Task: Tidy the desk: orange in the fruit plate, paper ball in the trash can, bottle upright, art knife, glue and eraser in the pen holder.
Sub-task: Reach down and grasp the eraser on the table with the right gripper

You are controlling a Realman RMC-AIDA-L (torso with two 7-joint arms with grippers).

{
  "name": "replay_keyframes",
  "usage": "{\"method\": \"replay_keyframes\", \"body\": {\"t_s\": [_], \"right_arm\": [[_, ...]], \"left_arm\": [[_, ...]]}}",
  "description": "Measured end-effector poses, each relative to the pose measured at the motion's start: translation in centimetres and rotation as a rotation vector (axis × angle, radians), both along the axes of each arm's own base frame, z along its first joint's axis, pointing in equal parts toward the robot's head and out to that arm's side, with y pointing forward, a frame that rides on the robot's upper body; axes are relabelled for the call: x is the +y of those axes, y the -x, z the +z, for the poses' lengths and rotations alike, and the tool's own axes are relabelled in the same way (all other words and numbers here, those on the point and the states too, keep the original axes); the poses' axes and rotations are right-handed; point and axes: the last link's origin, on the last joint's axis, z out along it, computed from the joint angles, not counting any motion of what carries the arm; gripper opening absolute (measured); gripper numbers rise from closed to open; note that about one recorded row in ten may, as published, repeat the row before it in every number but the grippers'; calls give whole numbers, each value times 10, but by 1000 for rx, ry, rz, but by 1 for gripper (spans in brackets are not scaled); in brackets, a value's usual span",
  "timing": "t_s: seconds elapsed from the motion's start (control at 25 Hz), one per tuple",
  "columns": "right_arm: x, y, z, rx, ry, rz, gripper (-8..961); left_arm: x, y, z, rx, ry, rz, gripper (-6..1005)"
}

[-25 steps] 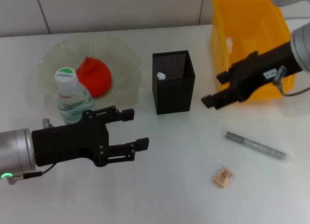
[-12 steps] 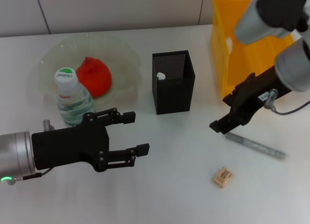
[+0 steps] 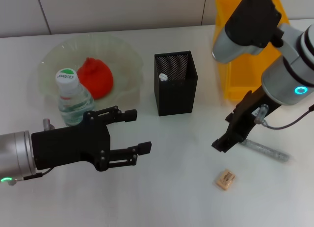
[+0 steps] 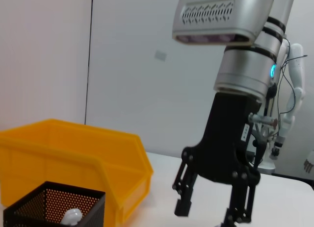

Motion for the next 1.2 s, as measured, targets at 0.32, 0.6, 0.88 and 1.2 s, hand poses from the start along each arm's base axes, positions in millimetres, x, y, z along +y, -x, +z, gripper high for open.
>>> {"method": "replay_keyframes", "body": {"t_s": [0.32,0.6,0.88,1.2], "right_arm": [[0,-3,-10,-15,71,-49,751],[-2,-3,-16,-19,120,-82,751],[-5,-7,-25,-53,147,-104,751],[-9,-12,-28,-95,172,-127,751]], "left_arm": [[0,2,-2,-39,-38,-3,788],[0,1,-1,-43,-35,-1,788],[1,0,-1,-38,-33,-7,788],[3,-1,0,-41,-33,-8,788]]}}
